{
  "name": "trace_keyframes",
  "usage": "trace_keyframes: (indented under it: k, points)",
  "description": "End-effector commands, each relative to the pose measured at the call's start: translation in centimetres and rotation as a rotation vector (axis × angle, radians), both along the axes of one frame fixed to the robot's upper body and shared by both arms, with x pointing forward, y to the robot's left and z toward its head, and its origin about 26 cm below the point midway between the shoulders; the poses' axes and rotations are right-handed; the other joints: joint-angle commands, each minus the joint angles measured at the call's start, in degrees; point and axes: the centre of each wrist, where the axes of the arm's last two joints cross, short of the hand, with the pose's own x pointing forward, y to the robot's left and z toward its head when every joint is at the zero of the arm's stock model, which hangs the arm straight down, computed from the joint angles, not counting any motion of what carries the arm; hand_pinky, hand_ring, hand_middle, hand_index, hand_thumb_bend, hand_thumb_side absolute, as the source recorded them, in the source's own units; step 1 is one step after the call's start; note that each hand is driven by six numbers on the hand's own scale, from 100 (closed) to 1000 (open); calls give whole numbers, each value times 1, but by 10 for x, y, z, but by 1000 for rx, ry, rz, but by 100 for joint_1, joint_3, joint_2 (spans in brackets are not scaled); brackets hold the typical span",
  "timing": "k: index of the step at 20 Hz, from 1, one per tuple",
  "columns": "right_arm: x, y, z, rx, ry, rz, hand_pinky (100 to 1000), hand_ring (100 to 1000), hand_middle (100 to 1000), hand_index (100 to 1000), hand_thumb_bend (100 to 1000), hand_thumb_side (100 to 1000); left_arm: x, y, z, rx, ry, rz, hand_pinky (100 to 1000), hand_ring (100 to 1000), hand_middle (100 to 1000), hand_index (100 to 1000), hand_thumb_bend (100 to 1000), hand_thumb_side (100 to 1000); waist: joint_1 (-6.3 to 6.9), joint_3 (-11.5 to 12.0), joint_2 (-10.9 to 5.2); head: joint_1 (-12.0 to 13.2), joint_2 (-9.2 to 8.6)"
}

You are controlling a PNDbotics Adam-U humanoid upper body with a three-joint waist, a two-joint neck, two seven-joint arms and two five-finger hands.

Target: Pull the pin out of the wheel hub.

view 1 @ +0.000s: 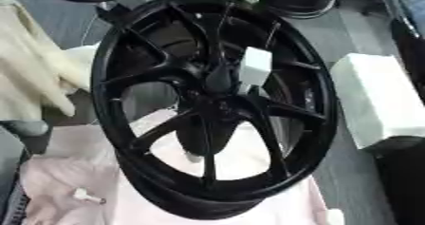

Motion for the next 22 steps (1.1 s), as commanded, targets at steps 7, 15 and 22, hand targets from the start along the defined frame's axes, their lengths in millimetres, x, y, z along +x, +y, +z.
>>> trace_keyframes:
  k: [7,15,22]
  points:
    - [-20,-58,29,129,-58,-153,459,305,100,181,269,303,0,1,12,26,-33,-7,544,601,540,646,100,830,144,15,-84,-34,-13]
    - [-45,-125,31,226,-96,-357,459,305,100,182,268,285,-1,1,13,24,-48,-2,543,602,540,647,100,827,211,57,-11,5,-13]
    - [-77,-190,-3,203,-104,-601,467,307,100,181,267,333,-1,1,14,23,-59,9,543,602,540,646,100,828,207,141,97,37,-13]
